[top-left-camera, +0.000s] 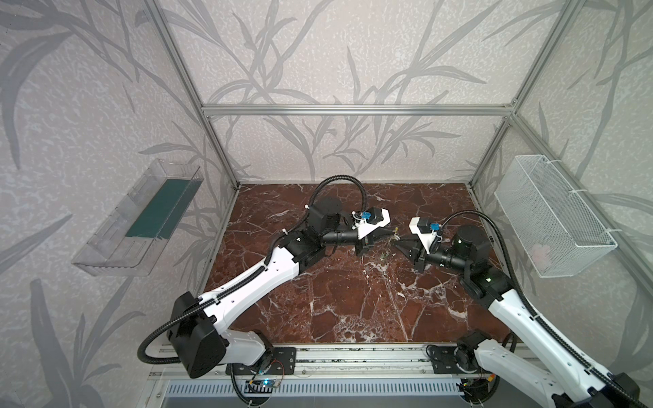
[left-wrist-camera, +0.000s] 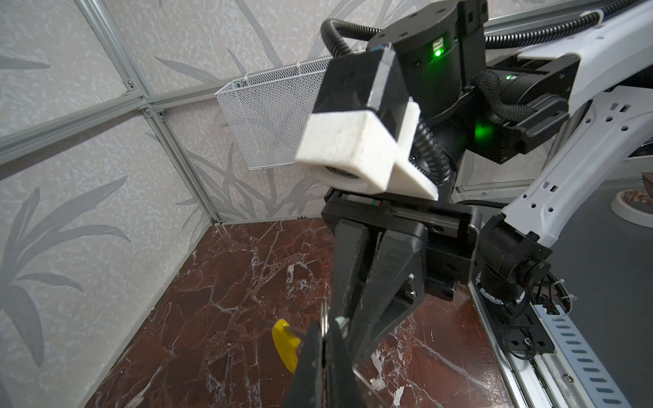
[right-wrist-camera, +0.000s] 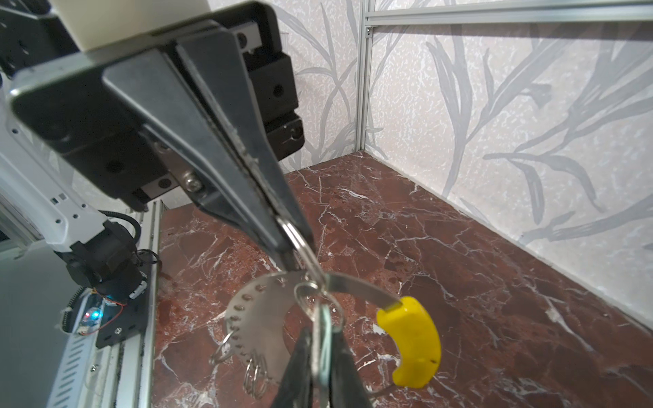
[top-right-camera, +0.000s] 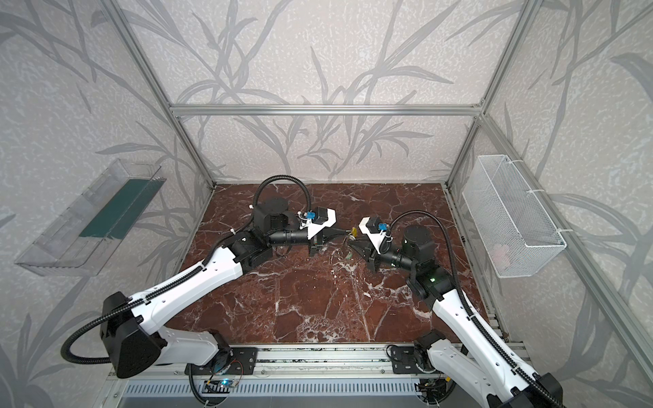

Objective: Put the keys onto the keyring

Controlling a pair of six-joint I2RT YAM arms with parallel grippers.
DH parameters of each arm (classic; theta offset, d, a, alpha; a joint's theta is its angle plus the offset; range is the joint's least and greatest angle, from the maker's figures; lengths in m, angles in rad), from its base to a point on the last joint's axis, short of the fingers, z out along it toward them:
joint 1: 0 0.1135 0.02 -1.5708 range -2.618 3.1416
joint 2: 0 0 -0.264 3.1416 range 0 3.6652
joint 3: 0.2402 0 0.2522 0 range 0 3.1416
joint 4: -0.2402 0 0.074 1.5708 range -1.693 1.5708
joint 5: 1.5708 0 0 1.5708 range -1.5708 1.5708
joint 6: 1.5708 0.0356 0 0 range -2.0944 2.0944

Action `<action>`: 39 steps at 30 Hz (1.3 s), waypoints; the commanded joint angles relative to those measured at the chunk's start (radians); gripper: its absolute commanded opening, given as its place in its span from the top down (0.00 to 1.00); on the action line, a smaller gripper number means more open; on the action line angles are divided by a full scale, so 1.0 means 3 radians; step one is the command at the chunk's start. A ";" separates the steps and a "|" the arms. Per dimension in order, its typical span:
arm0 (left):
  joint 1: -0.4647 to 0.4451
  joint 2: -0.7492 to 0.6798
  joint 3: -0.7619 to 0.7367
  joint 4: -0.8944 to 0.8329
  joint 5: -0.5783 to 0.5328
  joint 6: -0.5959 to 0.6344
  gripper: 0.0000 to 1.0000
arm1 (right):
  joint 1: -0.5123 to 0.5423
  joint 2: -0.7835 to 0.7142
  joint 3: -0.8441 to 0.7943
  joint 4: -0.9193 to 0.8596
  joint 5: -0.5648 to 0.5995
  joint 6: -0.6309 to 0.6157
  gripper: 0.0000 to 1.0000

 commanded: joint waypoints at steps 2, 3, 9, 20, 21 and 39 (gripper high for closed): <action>0.0007 -0.0090 -0.0026 0.0151 0.0214 -0.0058 1.00 | 0.0015 -0.0029 0.0103 0.0064 -0.0048 -0.0127 1.00; 0.0006 -0.0084 -0.0029 0.0153 0.0262 -0.0053 1.00 | 0.0013 -0.0030 0.0110 0.0060 -0.0101 -0.0154 1.00; 0.0024 -0.0035 -0.0087 0.0389 0.0500 -0.0189 1.00 | 0.0022 0.0101 0.0247 -0.0201 -0.0474 -0.0285 1.00; 0.0030 0.0027 -0.0177 0.0731 0.0616 -0.0398 1.00 | 0.0022 0.0257 0.0406 -0.0418 -0.0735 -0.0335 1.00; 0.0032 0.0034 -0.0185 0.0737 0.0620 -0.0404 1.00 | 0.0022 0.0257 0.0420 -0.0431 -0.0745 -0.0347 1.00; 0.0220 -0.0186 -0.0604 0.0357 0.0001 -0.0116 0.80 | 0.0030 0.0457 0.0716 -0.1538 0.0093 -0.0863 1.00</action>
